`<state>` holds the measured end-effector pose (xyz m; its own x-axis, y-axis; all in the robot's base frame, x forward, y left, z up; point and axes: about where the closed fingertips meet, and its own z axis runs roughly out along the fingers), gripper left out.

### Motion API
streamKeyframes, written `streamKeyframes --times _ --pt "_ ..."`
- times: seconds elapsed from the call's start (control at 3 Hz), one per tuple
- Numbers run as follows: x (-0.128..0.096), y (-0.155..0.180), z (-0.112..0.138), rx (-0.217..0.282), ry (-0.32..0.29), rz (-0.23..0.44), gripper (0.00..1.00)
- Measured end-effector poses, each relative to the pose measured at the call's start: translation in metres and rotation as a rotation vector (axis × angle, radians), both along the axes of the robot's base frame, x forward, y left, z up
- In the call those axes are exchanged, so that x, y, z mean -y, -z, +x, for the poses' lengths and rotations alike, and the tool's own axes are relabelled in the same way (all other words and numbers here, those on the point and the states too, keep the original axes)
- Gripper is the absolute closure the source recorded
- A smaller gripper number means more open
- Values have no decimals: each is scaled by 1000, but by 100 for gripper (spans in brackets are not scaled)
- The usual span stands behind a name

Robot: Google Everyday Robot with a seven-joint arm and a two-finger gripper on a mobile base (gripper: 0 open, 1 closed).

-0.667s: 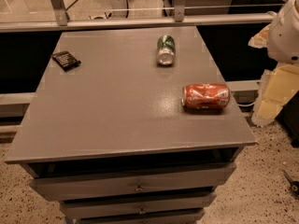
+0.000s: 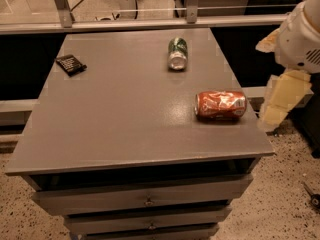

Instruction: Place coke can upright

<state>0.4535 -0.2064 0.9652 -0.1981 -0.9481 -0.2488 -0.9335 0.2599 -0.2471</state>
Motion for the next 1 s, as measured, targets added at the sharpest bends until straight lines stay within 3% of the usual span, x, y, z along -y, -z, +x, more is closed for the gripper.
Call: streamKeyframes --times 0.67,1.0 --pt "-36 51 59 39 -101 102 0" --pt "-45 87 82 9 -144 89 0"
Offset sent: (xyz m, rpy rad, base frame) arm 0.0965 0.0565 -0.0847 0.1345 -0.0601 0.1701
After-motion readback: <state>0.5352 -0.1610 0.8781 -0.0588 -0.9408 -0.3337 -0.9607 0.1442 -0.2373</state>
